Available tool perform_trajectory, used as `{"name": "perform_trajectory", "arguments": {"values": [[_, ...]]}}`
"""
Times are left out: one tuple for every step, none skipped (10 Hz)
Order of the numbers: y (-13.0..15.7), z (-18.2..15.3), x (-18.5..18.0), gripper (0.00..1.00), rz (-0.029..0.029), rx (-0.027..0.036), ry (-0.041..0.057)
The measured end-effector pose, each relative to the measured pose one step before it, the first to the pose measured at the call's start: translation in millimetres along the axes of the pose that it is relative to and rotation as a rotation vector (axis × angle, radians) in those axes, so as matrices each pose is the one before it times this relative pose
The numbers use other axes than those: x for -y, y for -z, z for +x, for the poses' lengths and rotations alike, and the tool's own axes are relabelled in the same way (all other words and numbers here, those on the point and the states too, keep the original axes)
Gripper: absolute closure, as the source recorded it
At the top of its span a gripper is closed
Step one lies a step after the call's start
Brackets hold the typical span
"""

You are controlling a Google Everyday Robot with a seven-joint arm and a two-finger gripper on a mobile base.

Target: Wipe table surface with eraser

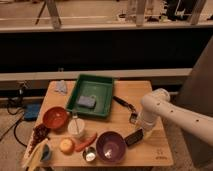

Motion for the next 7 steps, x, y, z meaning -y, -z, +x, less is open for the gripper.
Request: {"name": "perform_trajectory", "arguments": {"values": [[-1.00,-2.03,-11.20,1.00,-0.00454,-0.00118,0.00286],[-1.10,2.24,-12.74,1.00,-0.00857,-0.00233,-0.00459],[-0.18,3.93,-10.65,1.00,-0.00769,-0.00417,-0.00881],[-0.11,6.53,-15.21,1.00,-0.01038,-0.00750,-0.01891],[0.89,7.64,-11.34,1.00,-0.00746,-0.00971,-0.01946],[1.58,7.08,-8.86,1.00,-0.00569,-0.00994,-0.01962],[1.63,7.28,-7.86,1.00,-0.00454,-0.01028,-0.02479]]}}
